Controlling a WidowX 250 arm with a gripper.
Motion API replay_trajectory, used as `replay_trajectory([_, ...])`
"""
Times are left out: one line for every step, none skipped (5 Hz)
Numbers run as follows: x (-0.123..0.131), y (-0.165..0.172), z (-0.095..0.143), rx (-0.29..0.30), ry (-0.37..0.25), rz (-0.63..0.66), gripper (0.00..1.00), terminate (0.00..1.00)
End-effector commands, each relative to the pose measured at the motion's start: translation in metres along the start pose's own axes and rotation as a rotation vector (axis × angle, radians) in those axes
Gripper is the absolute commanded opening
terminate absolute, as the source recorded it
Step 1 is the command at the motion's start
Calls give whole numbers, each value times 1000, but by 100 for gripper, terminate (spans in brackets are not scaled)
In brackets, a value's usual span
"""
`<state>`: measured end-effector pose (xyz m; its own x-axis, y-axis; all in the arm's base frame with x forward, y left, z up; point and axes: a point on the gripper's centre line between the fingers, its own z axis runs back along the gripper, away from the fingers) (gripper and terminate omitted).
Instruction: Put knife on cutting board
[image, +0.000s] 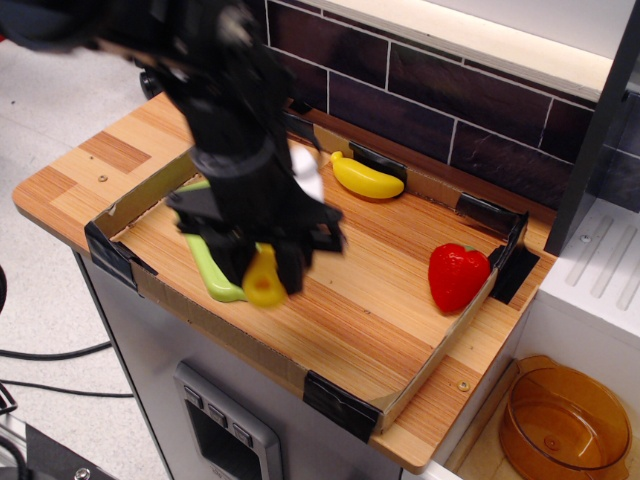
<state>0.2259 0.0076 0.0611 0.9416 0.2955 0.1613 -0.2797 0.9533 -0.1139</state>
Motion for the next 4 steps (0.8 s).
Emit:
replay_trajectory([37, 34, 18, -18, 12, 320, 0, 0])
replay_trajectory([51, 45, 8, 11, 29, 411, 0, 0])
replay_trajectory([57, 51, -9, 53, 41, 373, 0, 0])
replay_trajectory([58, 53, -23, 97, 17, 332, 0, 0])
